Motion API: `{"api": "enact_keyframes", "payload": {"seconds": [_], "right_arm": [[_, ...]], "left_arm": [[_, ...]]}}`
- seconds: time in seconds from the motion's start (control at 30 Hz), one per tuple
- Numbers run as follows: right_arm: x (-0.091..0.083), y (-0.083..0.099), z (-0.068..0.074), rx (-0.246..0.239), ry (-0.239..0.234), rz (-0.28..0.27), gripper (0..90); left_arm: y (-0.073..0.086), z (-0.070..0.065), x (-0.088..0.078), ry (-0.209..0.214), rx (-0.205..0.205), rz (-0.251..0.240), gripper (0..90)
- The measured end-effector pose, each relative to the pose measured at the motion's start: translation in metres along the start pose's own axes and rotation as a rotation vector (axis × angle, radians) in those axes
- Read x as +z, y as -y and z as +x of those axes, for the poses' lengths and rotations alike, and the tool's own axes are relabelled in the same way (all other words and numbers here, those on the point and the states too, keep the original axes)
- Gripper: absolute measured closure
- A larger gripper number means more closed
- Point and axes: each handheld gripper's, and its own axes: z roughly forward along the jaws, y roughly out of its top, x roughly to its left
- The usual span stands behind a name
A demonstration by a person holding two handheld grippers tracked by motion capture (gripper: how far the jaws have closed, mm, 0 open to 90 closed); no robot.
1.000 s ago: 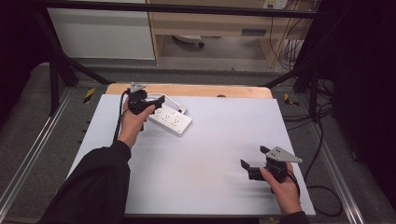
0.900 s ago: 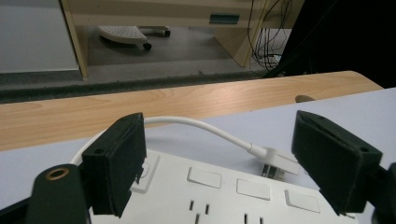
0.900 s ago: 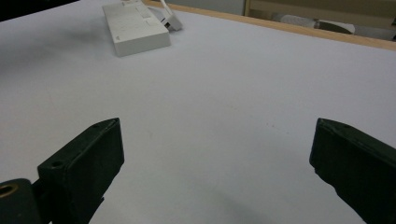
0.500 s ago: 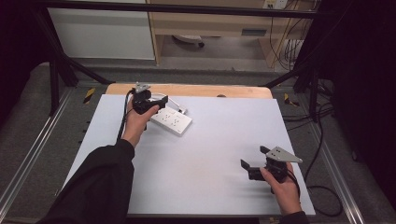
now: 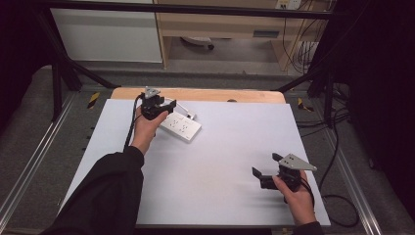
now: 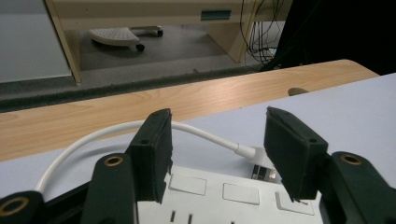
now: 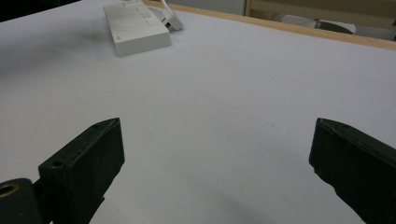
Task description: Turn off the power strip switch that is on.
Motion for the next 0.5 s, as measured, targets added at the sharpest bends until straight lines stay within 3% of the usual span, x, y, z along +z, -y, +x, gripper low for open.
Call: {"api": "enact_keyframes", "payload": {"seconds": [0.33,0.5], "right_arm": [[-0.0004,-0.0002,0.0004,-0.006,-0.001,-0.004,3.9],[-0.0008,-0.0004,0.0005,-0.005,-0.002,-0.002,4.0]], "left_arm": [[0.0026,0.0029,0.0026,0.001,-0.005,0.012,57.9],[0.0055,0.0018,0.0055,0.031,-0.011,0.035,66.7]]}}
